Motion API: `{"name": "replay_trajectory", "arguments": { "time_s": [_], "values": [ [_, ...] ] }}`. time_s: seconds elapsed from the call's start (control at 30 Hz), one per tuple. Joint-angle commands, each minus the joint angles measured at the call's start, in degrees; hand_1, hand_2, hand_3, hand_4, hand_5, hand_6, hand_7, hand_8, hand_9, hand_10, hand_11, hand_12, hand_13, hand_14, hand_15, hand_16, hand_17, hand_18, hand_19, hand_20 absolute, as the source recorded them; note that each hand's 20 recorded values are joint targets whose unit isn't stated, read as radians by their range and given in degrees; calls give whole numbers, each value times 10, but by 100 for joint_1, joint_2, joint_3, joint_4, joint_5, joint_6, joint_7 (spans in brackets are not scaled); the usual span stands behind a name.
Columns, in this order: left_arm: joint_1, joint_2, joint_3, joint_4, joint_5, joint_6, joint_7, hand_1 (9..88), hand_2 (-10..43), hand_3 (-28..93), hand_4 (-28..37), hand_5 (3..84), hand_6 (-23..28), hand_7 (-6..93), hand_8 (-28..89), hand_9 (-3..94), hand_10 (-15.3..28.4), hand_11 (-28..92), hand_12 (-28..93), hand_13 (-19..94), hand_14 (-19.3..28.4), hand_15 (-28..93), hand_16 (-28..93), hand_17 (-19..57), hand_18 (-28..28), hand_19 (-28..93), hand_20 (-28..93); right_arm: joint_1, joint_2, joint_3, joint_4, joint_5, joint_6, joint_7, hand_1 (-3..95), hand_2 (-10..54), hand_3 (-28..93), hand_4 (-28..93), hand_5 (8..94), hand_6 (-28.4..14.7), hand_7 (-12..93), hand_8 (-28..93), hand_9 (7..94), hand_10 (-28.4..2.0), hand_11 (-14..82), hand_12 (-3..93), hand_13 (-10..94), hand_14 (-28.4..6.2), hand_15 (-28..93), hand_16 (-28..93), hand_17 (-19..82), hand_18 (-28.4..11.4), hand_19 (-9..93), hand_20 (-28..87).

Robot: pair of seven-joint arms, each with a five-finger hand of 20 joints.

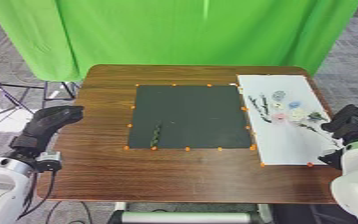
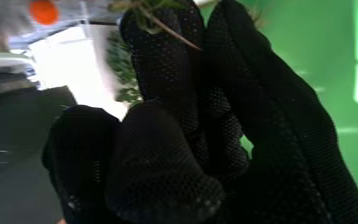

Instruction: Arrange flowers

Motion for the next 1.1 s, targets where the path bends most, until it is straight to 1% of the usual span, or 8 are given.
{"name": "replay_trajectory", "arguments": {
  "time_s": [0.03, 0.07, 0.23, 0.3, 0.5, 0.77, 0.93, 1.1],
  "values": [
    [35, -20, -42, -49, 6, -124, -61, 335, -55, 605, -153, 488, 45, 163, -65, 460, 138, 210, 117, 357, 181, 192, 21, 46, 135, 80, 180, 830, -146, -933, -465, -227, 250, -306, 607, -51, 500, -108, 826, -39, 194, 227, 937, -122, 287, 240, 937, 1, 695, 199, 742, -102, 932, 581],
    [-23, 9, -8, -17, 14, -160, -63, 335, -55, 605, -153, 488, 44, 164, -65, 460, 138, 210, 117, 357, 181, 192, 21, 46, 136, 80, 180, 965, -198, -1113, -504, -276, 223, -357, 605, -53, 505, -106, 826, -39, 193, 227, 937, -122, 288, 239, 937, 1, 695, 199, 742, -102, 932, 582],
    [-45, 27, -7, -9, 15, -169, -69, 335, -55, 605, -153, 487, 45, 164, -65, 459, 137, 210, 117, 357, 181, 192, 21, 45, 135, 79, 180, 1695, -185, -2126, -412, -727, 155, -525, 594, -73, 528, -107, 837, -40, 188, 214, 937, -120, 292, 237, 937, 0, 696, 198, 743, -102, 932, 583],
    [-11, 23, -27, -27, 16, -181, -76, 334, -56, 606, -152, 486, 45, 163, -65, 459, 137, 210, 117, 356, 180, 191, 20, 45, 136, 79, 179, 1991, -204, -2547, -364, -884, 121, -601, 590, -77, 536, -106, 839, -39, 188, 211, 937, -117, 295, 235, 937, 1, 697, 197, 743, -101, 932, 582],
    [-53, 26, 22, 5, 15, -236, -86, 335, -56, 606, -153, 487, 44, 162, -65, 459, 138, 210, 117, 356, 180, 190, 21, 44, 136, 79, 179, 2644, -455, -3539, -210, -1158, 23, -771, 583, -87, 548, -106, 843, -35, 190, 209, 937, -115, 300, 233, 937, 3, 702, 195, 744, -100, 932, 582],
    [-34, 32, 4, 5, 14, -265, -72, 334, -57, 607, -152, 486, 44, 162, -65, 459, 137, 210, 117, 356, 180, 190, 22, 43, 136, 78, 179, 2995, -981, -4080, 117, -1045, -136, -851, 581, -88, 549, -108, 844, -34, 194, 209, 937, -113, 307, 231, 937, 5, 703, 193, 746, -100, 932, 583],
    [-18, 17, -5, 5, 15, -330, -80, 334, -58, 606, -152, 486, 45, 163, -65, 459, 138, 210, 118, 356, 181, 191, 21, 43, 136, 79, 179, 3145, -1344, -4273, 361, -964, -235, -876, 580, -88, 548, -105, 843, -33, 197, 210, 937, -114, 310, 230, 937, 3, 704, 193, 747, -99, 932, 584],
    [-88, 34, 33, 42, 21, -407, -95, 334, -57, 606, -151, 486, 45, 162, -65, 459, 137, 208, 117, 356, 180, 190, 21, 43, 137, 79, 178, 3278, -1647, -4374, 675, -721, -300, -926, 579, -91, 545, -101, 842, -34, 202, 212, 937, -113, 314, 229, 937, 4, 704, 193, 748, -98, 932, 584]
  ]
}}
